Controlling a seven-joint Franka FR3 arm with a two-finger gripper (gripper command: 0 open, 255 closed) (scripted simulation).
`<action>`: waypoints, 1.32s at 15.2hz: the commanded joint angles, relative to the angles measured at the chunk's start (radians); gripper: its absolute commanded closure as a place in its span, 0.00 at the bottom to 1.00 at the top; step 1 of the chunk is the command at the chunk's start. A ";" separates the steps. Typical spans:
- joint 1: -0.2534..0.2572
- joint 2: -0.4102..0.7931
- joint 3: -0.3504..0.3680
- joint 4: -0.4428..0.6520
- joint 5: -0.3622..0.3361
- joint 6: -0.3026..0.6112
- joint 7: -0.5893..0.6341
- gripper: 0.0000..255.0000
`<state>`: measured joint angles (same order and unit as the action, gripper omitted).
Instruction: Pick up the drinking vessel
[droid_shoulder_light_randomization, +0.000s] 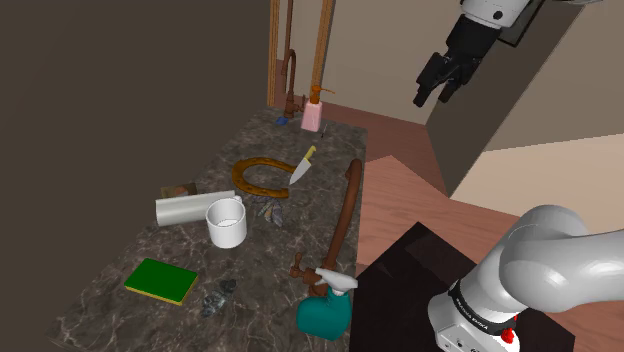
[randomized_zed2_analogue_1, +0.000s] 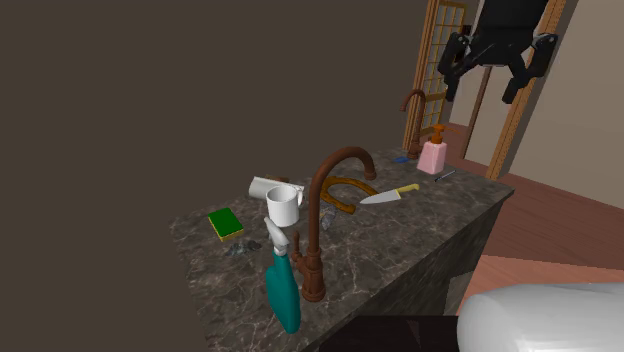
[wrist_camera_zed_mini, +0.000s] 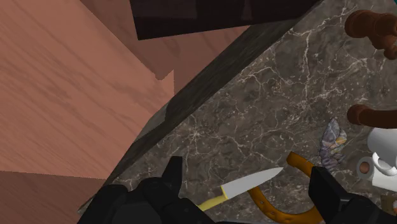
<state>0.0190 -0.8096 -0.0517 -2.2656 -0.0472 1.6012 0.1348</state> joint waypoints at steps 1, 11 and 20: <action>0.000 0.000 0.000 0.000 0.000 0.000 0.000 0.00; 0.048 0.173 0.140 -0.093 0.064 0.249 0.146 0.00; 0.077 0.422 0.265 -0.070 0.073 0.461 0.283 0.00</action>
<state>0.0943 -0.4161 0.2013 -2.3411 0.0284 2.0400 0.4026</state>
